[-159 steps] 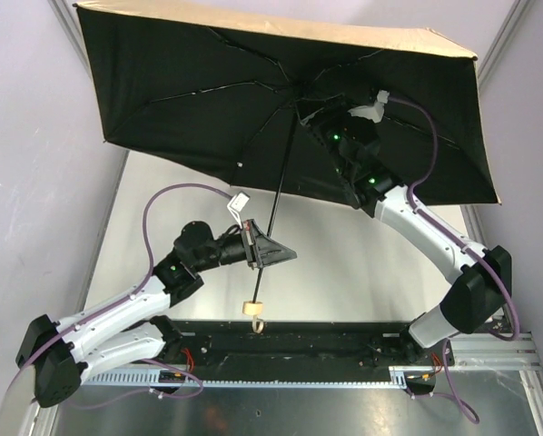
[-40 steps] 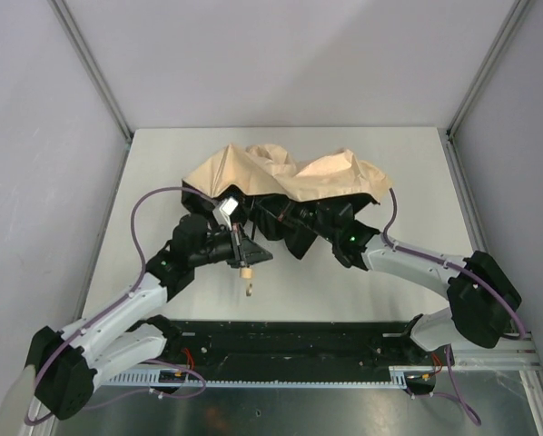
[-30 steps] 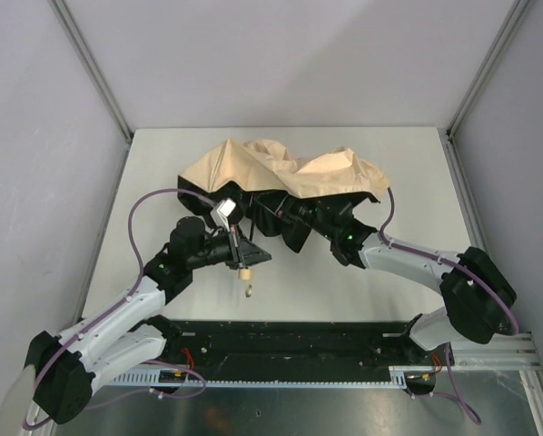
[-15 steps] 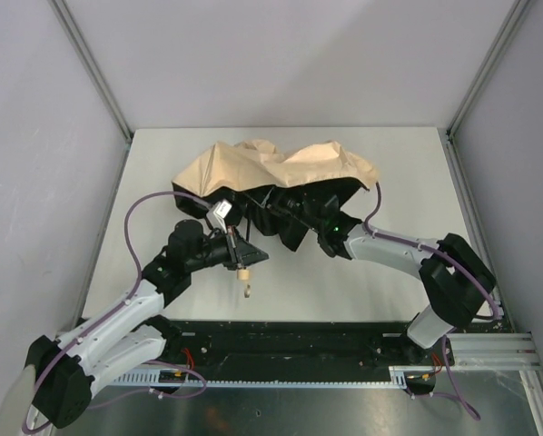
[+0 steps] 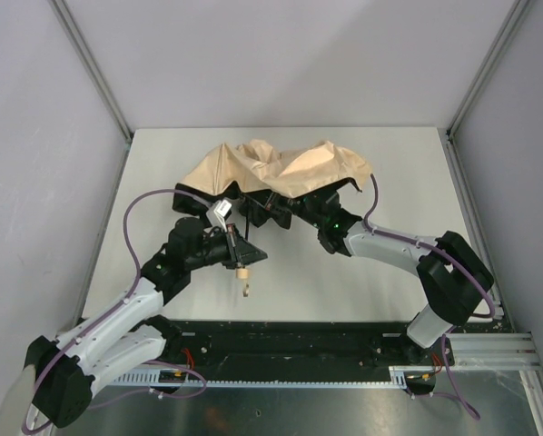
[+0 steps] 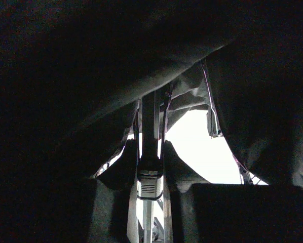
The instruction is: Put away the umbrella
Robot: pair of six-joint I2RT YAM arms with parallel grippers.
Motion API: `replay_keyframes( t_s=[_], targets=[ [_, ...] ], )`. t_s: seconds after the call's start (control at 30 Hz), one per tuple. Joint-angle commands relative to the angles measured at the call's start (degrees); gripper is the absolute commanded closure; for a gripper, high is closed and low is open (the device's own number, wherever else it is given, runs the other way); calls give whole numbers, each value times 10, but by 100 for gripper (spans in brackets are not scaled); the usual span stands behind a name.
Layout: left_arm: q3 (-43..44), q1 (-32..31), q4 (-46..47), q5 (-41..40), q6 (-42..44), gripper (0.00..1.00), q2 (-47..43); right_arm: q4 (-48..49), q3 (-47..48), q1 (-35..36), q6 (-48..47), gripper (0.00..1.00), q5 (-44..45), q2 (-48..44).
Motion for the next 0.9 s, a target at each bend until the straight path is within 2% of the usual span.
replay_keyframes(
  t_s=[0.0,0.2,0.23,0.27,0.37,0.43,0.5,0.57,0.67,0.77,0.8,0.87],
  targets=[
    [58,-2,55,11,56,100,0,19,-5,17,7,100,-18,5],
    [78,13,53,21,48,100,12,32,-7,20,8,100,-23,-3],
    [82,14,53,30,49,96,12,26,-7,15,-3,100,-24,-8],
    [84,15,54,48,51,87,11,19,-7,4,-18,100,-25,-14],
    [59,12,71,133,54,48,-3,22,-7,-51,-92,100,-59,-28],
    [22,12,79,177,58,31,-40,35,-7,-89,-167,100,-108,-39],
    [-12,13,81,208,70,23,-101,33,-7,-117,-247,100,-149,-55],
    [-31,13,81,231,79,20,-170,17,-7,-132,-326,100,-188,-73],
    [-10,13,79,247,98,19,-258,-9,-6,-154,-415,100,-250,-100],
    [87,14,46,193,134,17,-288,-37,-6,-171,-470,100,-314,-126],
    [124,14,17,141,140,13,-284,-52,-6,-173,-487,100,-330,-138],
    [198,14,-42,-16,126,5,-260,-85,-6,-172,-514,100,-354,-161]
  ],
)
